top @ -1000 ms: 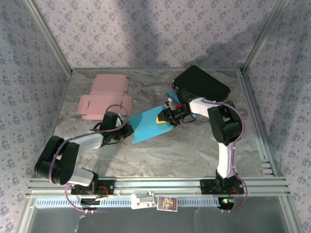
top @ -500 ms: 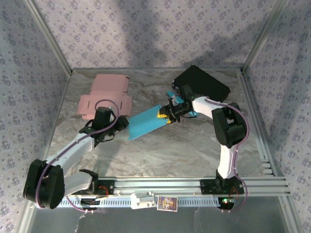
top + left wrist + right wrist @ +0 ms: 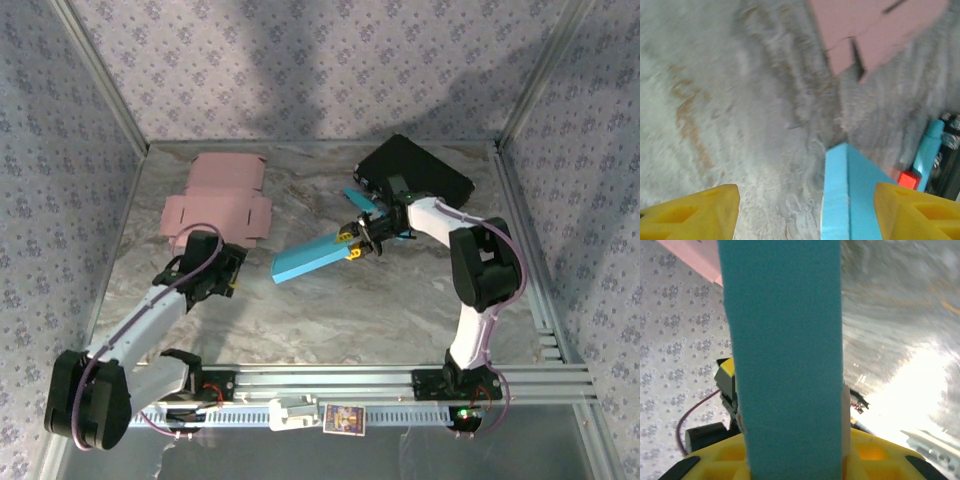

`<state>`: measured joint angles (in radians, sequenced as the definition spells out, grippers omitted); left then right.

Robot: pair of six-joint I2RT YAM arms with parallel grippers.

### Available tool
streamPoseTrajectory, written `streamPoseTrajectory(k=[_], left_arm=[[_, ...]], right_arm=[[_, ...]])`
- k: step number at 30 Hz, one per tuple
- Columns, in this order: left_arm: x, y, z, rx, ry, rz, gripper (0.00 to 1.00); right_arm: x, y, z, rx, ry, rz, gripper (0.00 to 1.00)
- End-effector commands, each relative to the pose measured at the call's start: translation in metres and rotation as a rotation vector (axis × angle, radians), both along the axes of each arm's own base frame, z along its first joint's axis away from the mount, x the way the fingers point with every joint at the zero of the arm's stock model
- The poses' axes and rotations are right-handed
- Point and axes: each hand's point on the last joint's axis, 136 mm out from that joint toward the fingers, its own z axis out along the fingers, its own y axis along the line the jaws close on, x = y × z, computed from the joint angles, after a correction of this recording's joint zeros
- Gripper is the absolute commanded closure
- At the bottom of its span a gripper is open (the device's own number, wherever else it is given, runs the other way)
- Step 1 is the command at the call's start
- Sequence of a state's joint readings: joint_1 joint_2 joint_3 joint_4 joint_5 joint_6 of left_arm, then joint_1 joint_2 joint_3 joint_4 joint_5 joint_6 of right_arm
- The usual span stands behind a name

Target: Fold the paper box

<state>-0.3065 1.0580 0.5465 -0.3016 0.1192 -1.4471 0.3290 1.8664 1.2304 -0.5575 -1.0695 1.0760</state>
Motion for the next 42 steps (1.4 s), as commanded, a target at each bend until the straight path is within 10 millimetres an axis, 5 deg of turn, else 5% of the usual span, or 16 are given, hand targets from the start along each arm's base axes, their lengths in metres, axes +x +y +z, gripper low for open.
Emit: streamPoseTrajectory(k=[1,4,8,12,15,20,24,34,42], left_arm=[[-0.002,-0.011,0.006,-0.108,0.115,0.106,0.29],[0.014,-0.014,0.043,0.032,0.034,-0.016,0.3],[0.036,-0.039,0.103,0.338,-0.229,-0.491,0.4],[0.014,-0.112,0.137,0.482,-0.572,-1.063,0.42],[-0.015,-0.148,0.146,0.571,-0.767,-1.388,0.39],[-0.043,-0.174,0.131,0.731,-0.934,-1.753,0.35],[-0.04,-0.179,0.105,0.837,-0.907,-1.917,0.33],[-0.051,-0.199,0.068,0.819,-0.875,-2.115,0.33],[-0.039,-0.2,0.049,0.911,-0.849,-2.122,0.41]], right_arm=[[-0.035,-0.013,-0.009,-0.079,0.262,-0.071,0.69],[-0.046,-0.018,-0.015,-0.09,0.359,-0.142,0.69],[-0.049,-0.029,-0.021,-0.097,0.397,-0.183,0.7],[-0.055,-0.041,-0.028,-0.109,0.469,-0.182,0.71],[-0.058,-0.048,-0.032,-0.112,0.495,-0.168,0.74],[-0.064,-0.059,-0.039,-0.13,0.537,-0.153,0.73],[-0.061,-0.061,-0.043,-0.135,0.542,-0.157,0.73],[-0.057,-0.061,-0.049,-0.14,0.557,-0.155,0.72],[-0.059,-0.061,-0.053,-0.145,0.581,-0.157,0.71]])
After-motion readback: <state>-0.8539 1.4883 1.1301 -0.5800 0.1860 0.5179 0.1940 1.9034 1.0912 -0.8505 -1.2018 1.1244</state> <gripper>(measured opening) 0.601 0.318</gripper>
